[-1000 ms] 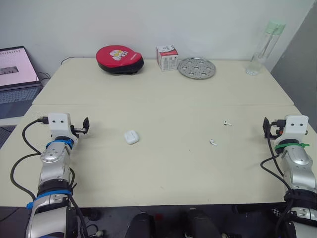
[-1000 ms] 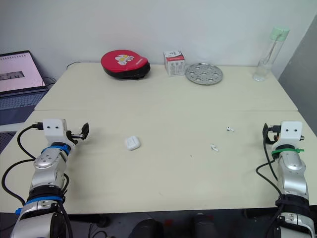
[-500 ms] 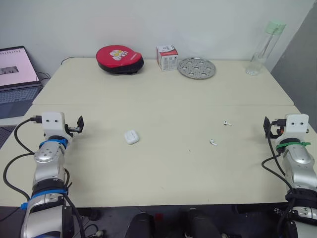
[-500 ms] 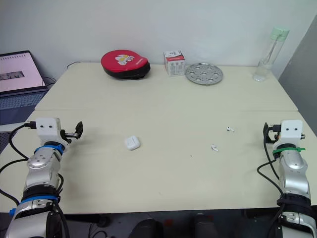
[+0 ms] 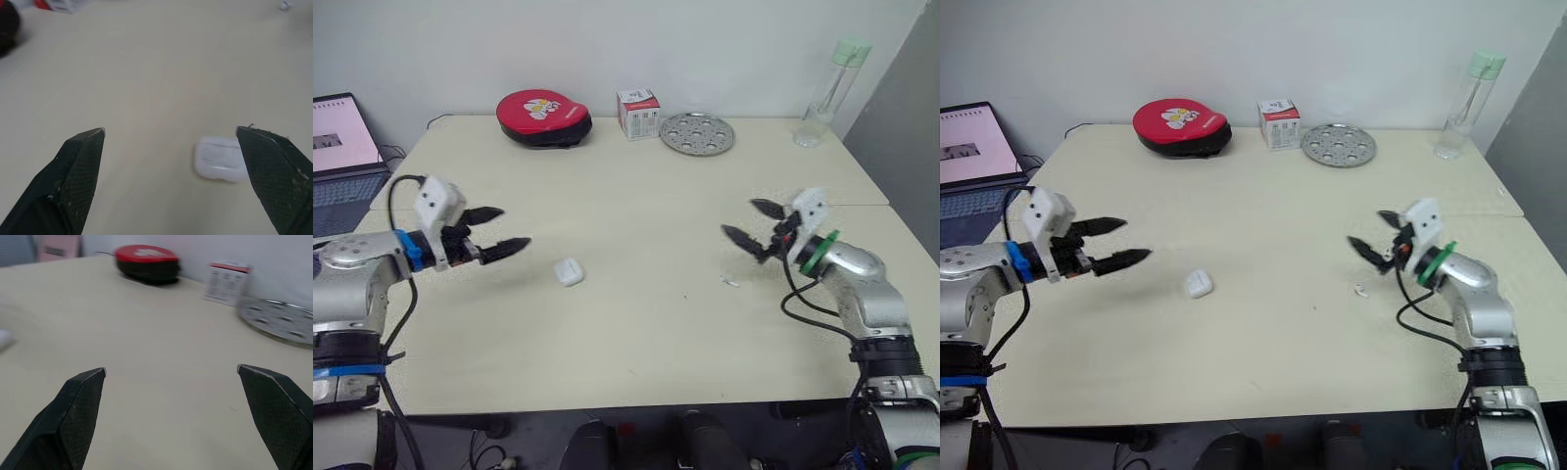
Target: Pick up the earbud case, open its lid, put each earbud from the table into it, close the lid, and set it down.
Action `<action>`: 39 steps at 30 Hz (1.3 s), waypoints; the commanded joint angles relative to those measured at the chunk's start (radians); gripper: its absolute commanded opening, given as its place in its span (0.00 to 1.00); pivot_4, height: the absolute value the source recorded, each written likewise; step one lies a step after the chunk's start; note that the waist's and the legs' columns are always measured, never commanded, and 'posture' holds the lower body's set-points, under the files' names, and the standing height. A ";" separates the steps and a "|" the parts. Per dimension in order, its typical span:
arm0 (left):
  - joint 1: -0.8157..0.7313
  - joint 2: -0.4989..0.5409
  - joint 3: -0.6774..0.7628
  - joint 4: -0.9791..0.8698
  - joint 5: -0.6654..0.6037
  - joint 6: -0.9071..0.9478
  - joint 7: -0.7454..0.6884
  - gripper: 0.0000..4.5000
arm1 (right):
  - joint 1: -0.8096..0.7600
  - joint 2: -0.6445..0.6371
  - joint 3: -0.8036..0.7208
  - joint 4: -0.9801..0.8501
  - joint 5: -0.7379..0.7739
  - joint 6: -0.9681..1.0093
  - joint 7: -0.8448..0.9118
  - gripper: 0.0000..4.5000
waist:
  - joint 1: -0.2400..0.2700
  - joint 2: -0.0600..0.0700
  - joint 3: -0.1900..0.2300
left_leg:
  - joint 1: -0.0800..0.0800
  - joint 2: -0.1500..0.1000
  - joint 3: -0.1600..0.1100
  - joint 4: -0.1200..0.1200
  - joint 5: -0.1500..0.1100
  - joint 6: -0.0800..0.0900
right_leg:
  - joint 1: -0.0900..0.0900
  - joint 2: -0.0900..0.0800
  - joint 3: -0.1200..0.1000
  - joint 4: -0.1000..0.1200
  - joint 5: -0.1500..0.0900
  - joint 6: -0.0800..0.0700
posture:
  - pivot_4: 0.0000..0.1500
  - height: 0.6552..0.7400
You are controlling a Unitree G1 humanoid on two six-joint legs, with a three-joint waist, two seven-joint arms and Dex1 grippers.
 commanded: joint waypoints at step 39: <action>-0.082 -0.224 -0.192 0.277 0.250 -0.290 0.010 0.62 | -0.046 -0.013 0.144 -0.209 0.060 0.175 0.156 1.00 | 0.005 -0.001 0.000 | -0.001 0.000 0.000 0.001 0.000 0.000 | -0.001 0.000 -0.001 0.001 0.000 0.000 | 1.00 1.00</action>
